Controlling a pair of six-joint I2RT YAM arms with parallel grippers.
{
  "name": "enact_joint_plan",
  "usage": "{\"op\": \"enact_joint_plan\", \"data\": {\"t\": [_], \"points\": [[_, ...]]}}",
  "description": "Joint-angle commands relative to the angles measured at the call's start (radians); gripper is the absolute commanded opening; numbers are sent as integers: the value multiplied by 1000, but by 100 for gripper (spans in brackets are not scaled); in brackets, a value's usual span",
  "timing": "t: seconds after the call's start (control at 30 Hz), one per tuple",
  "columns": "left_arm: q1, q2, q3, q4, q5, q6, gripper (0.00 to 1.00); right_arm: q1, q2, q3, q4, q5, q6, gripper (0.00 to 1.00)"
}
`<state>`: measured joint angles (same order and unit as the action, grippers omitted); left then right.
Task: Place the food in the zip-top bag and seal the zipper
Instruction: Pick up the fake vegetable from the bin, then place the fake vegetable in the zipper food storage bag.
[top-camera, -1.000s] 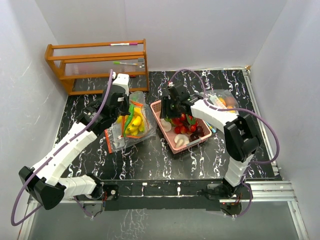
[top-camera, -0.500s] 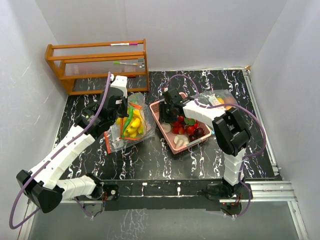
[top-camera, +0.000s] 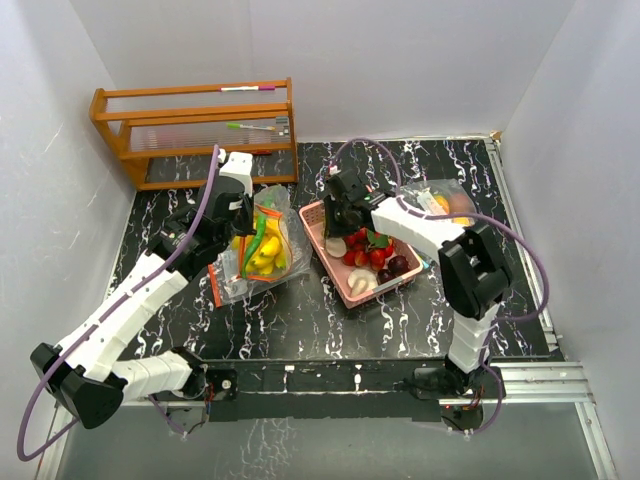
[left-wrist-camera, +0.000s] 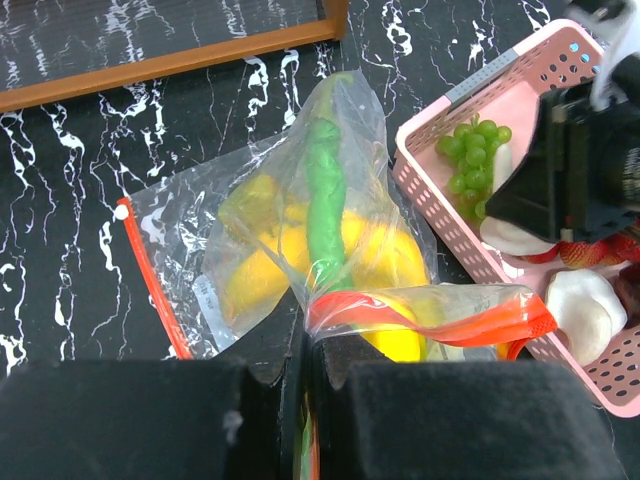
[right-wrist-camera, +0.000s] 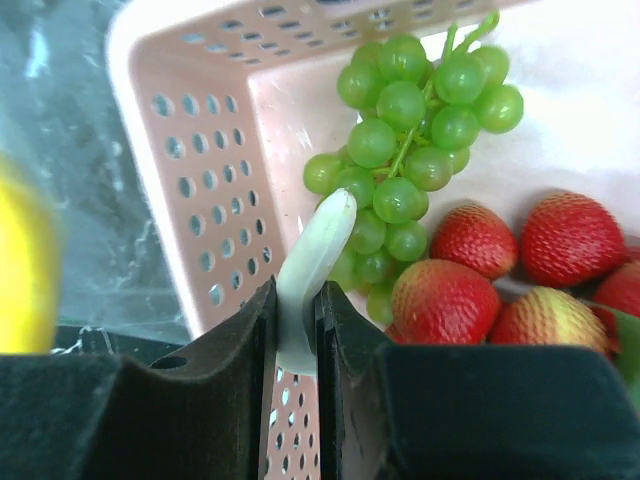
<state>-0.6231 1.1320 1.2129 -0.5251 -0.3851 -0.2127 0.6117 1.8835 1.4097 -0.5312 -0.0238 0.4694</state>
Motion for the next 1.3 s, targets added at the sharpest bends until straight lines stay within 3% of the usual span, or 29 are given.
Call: {"op": "enact_joint_plan", "data": {"t": [0.0, 0.27, 0.7, 0.87, 1.03, 1.27], "points": [[6, -20, -2, 24, -17, -10, 0, -1, -157, 71, -6, 57, -54, 16], [6, 38, 17, 57, 41, -15, 0, -3, -318, 72, -12, 18, -82, 16], [6, 128, 36, 113, 112, -13, 0, 109, -591, -99, 135, -355, -130, 14], [6, 134, 32, 131, 127, -13, 0, 178, -589, -145, 218, -504, -90, 14], [6, 136, 27, 145, 143, -13, 0, 261, -532, -145, 252, -511, -94, 14], [6, 113, 10, 148, 150, -6, 0, 265, -412, -123, 282, -428, -10, 13]]}}
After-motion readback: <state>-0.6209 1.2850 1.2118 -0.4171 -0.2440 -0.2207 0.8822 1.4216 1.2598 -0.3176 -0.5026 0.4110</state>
